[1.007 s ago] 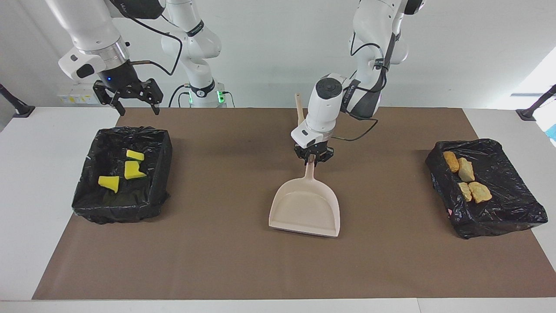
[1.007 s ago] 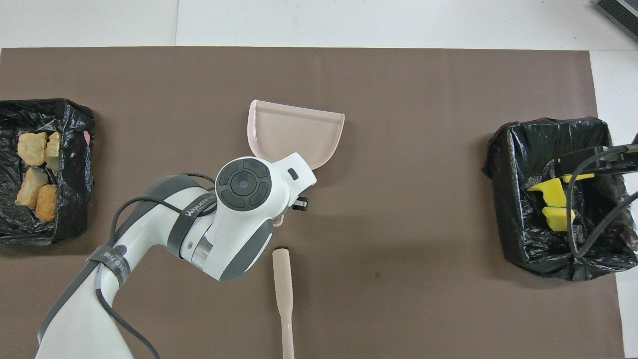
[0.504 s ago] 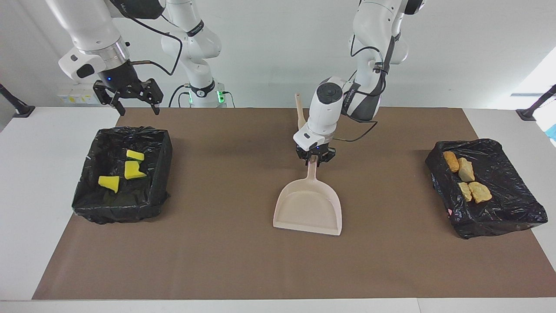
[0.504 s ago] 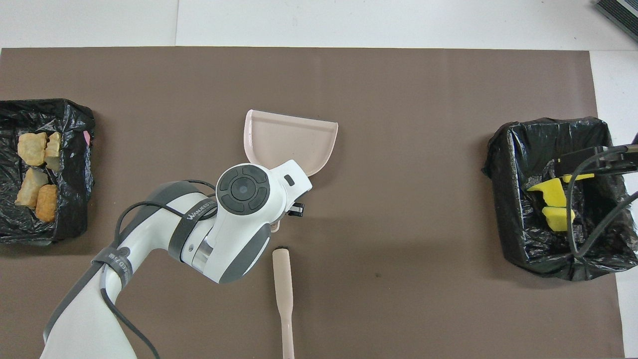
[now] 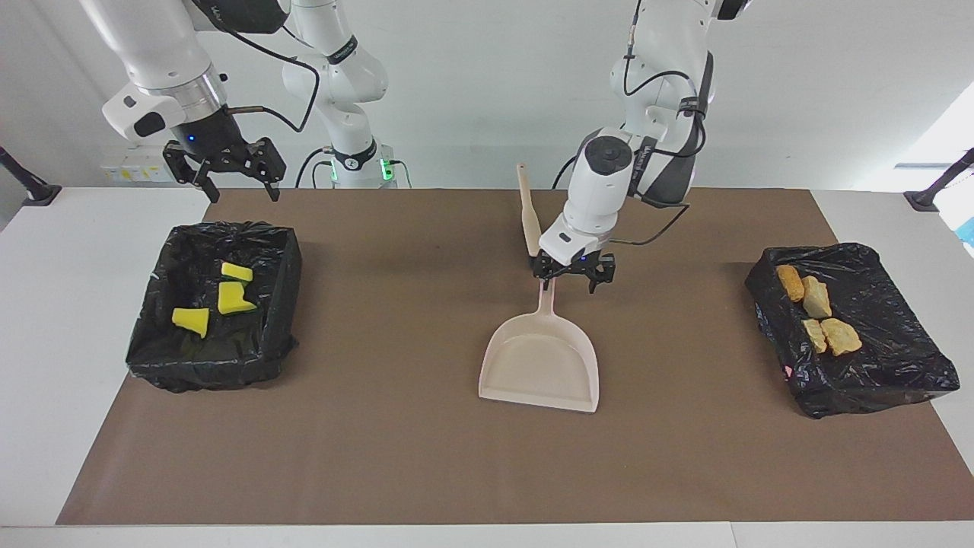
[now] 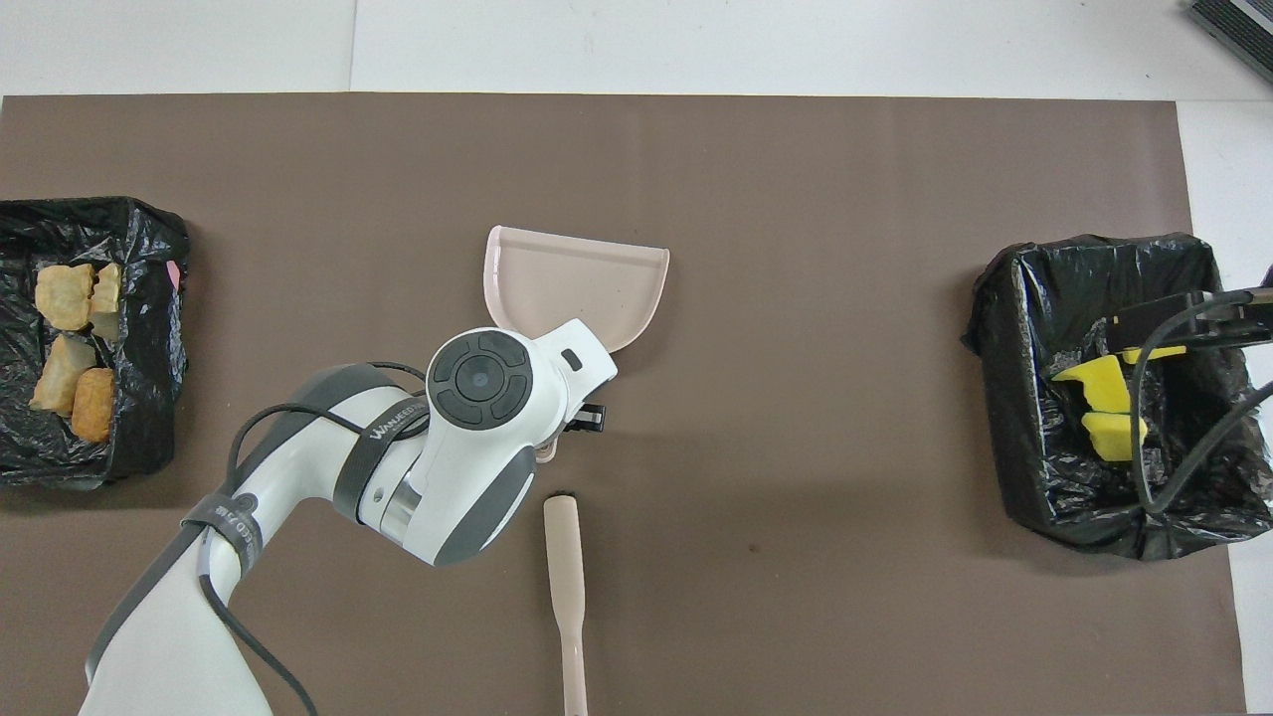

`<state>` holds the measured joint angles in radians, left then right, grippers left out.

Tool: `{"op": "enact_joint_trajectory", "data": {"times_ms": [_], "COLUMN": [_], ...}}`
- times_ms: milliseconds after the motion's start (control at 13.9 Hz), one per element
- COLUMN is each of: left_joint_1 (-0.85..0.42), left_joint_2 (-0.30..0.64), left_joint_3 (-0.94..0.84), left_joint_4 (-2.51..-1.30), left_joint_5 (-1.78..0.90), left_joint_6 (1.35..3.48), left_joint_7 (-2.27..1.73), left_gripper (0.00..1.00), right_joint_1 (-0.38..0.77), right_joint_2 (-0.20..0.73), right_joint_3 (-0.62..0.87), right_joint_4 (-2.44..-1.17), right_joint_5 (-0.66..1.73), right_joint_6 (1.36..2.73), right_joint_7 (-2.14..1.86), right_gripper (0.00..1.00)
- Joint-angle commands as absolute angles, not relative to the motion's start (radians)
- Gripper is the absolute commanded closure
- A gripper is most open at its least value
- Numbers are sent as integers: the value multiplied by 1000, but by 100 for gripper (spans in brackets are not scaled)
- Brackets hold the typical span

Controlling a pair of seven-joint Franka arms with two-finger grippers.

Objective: Sweep and dump trash in bin
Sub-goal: 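Lower the dustpan onto the table and open the left gripper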

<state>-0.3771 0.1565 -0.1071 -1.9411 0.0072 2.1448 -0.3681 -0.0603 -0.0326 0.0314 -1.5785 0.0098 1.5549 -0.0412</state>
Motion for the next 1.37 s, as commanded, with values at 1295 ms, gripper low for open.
{"op": "enact_joint_trajectory", "data": {"times_ms": [1295], "left_joint_1": [87], "left_joint_2": [-12], "left_joint_3": [-110], "left_joint_4": [-1531], "left_joint_5": [-61], "left_joint_6": [1590], "left_joint_7": [183], "left_gripper": [0], "right_joint_1": [-71], "right_joint_2": [-57], "right_joint_3": [35], "right_joint_4": [-1603], "right_joint_5": [26], "right_joint_6": [1548], "right_joint_7": [-28], "right_gripper": [0]}}
